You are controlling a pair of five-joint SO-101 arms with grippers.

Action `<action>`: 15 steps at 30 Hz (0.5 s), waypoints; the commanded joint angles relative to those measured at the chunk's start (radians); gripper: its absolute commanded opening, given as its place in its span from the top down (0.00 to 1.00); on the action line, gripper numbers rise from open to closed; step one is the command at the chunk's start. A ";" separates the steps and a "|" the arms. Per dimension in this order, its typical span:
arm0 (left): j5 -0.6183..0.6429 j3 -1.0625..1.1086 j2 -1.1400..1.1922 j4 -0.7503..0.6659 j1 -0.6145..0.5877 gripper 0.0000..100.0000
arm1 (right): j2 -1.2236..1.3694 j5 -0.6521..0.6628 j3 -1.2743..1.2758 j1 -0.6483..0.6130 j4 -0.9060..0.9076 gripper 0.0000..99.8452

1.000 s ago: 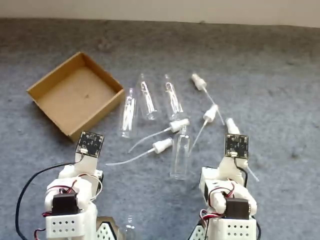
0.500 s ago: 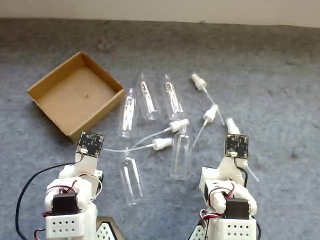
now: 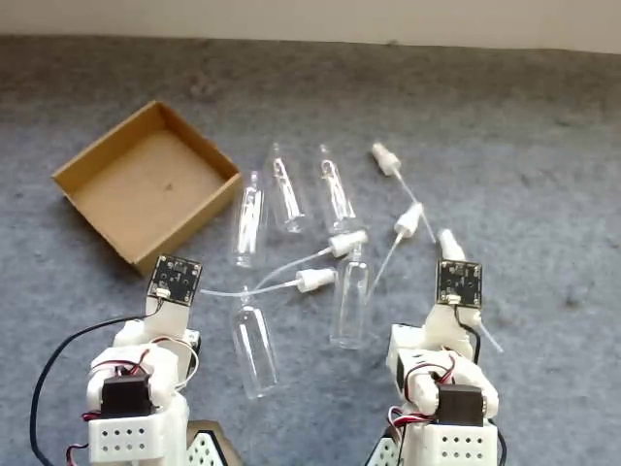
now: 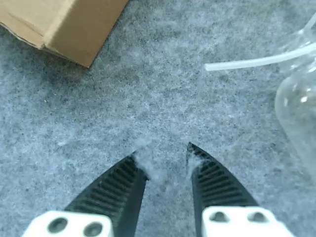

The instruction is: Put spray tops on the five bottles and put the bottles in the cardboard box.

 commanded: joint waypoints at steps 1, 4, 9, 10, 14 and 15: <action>0.006 0.021 -0.004 -0.014 -0.005 0.92 | -0.008 -0.009 0.160 -0.008 0.005 1.00; 0.006 0.021 -0.004 -0.014 -0.005 0.92 | -0.008 -0.009 0.160 -0.008 0.005 1.00; 0.006 0.021 -0.004 -0.014 -0.005 0.92 | -0.008 -0.009 0.160 -0.008 0.005 1.00; 0.006 0.021 -0.004 -0.014 -0.005 0.92 | -0.008 -0.009 0.160 -0.008 0.005 1.00; 0.006 0.021 -0.004 -0.014 0.002 0.92 | -0.008 -0.009 0.160 -0.008 0.005 1.00; 0.006 0.021 -0.004 -0.014 0.002 0.92 | -0.008 -0.009 0.160 -0.008 0.005 1.00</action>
